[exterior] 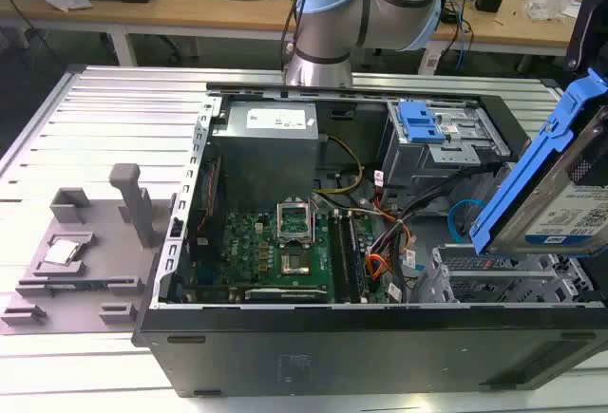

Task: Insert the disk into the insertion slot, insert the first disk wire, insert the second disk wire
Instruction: 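Insert the disk into the insertion slot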

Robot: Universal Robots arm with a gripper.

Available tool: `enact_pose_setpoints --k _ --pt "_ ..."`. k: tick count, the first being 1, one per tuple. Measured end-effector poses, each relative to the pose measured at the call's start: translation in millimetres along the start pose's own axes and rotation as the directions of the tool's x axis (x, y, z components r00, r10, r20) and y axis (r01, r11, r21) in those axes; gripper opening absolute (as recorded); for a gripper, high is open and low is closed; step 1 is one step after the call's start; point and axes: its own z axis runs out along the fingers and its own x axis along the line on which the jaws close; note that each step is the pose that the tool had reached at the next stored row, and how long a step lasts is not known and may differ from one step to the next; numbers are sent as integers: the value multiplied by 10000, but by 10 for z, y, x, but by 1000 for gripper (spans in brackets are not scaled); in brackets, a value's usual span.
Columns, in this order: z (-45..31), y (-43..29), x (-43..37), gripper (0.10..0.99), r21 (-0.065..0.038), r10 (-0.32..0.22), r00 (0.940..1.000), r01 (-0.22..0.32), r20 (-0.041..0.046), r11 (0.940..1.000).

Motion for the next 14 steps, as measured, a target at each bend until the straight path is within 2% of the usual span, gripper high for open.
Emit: enact_pose_setpoints --k 2,4,12,14 --pt "1 2 0 365 0 0 10000 0 0 10000" --pt "58 6 0 365 0 0 10000 0 2 10000" --pt "186 5 -2 365 1 0 10000 0 1 10000" --pt "221 5 -25 365 0 0 10000 0 -1 10000"
